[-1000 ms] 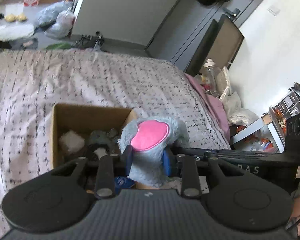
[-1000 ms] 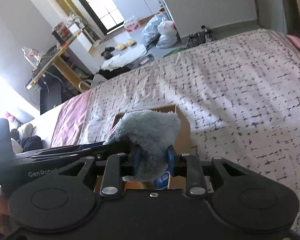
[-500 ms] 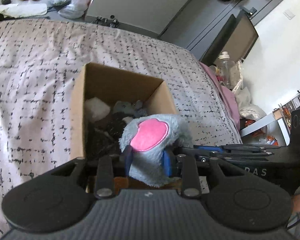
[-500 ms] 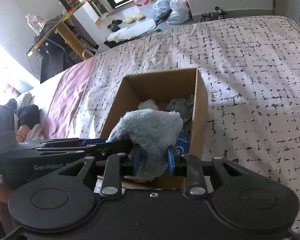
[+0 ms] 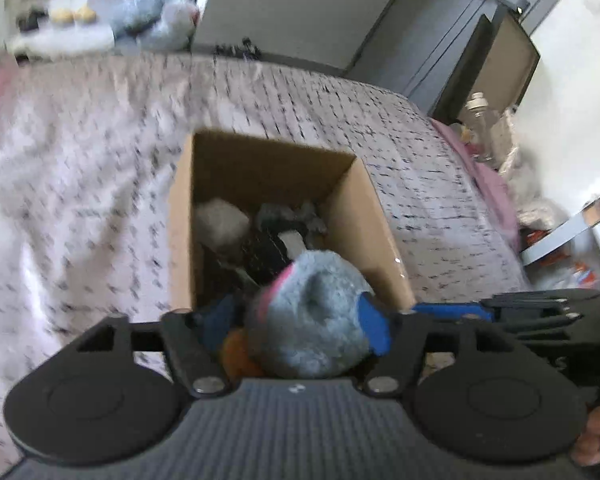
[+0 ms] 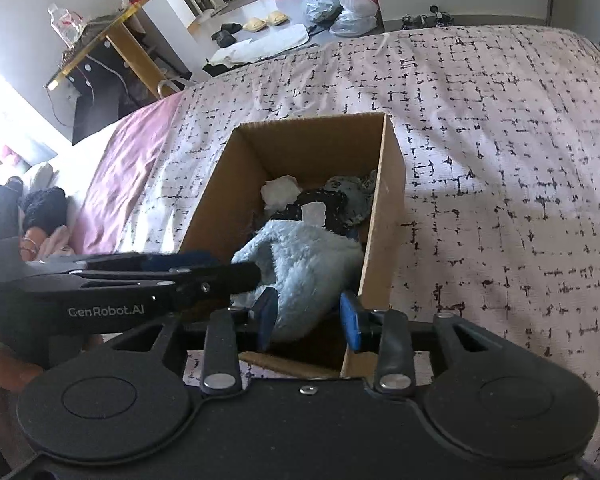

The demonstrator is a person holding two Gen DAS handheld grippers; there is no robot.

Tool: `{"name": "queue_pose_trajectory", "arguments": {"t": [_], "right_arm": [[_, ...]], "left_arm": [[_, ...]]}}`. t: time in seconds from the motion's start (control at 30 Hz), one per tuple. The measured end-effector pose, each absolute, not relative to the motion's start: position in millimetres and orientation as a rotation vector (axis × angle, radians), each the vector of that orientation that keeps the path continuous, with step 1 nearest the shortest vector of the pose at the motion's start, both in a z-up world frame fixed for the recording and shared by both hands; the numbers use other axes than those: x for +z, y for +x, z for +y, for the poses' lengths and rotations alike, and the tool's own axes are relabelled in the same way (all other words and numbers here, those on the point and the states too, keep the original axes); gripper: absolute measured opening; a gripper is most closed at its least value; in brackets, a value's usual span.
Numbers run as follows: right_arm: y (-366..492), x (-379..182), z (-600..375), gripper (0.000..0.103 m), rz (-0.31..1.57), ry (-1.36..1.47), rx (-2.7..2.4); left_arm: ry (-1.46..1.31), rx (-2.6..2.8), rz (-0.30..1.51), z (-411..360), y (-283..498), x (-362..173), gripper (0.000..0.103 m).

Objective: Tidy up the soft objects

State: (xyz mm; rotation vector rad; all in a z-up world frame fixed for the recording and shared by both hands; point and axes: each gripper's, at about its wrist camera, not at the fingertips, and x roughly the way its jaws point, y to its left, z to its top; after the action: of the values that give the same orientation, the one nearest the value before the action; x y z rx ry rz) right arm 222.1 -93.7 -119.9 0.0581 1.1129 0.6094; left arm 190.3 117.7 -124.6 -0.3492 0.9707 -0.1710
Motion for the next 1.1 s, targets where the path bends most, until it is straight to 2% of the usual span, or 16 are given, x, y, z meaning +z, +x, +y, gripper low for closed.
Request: {"name": "queue_pose_trajectory", "arguments": {"t": [0.07, 0.13, 0.23, 0.43, 0.67, 0.8, 0.97, 1.1], "right_arm": [[220, -116, -99, 0.036, 1.104, 0.065, 0.610], [218, -113, -103, 0.046, 1.092, 0.064, 0.596], [217, -111, -115, 0.048, 1.085, 0.088, 0.579], [209, -104, -141, 0.062, 1.043, 0.102, 0.533], [197, -102, -172, 0.068, 0.995, 0.144, 0.470], [188, -96, -185, 0.081, 0.958, 0.151, 0.443], [179, -91, -201, 0.084, 0.942, 0.159, 0.419], [172, -87, -211, 0.091, 0.930, 0.157, 0.398]], "left_arm": [[-0.343, -0.160, 0.970, 116, 189, -120, 0.078], [-0.333, -0.168, 0.971, 113, 189, -116, 0.079], [-0.321, -0.166, 0.989, 108, 187, -112, 0.086], [-0.326, -0.136, 0.992, 104, 179, -102, 0.086], [-0.280, -0.116, 0.974, 96, 164, -92, 0.087], [-0.264, -0.098, 0.965, 94, 157, -85, 0.087], [-0.235, -0.074, 0.963, 88, 147, -76, 0.090], [-0.241, -0.069, 0.962, 83, 139, -68, 0.092]]}}
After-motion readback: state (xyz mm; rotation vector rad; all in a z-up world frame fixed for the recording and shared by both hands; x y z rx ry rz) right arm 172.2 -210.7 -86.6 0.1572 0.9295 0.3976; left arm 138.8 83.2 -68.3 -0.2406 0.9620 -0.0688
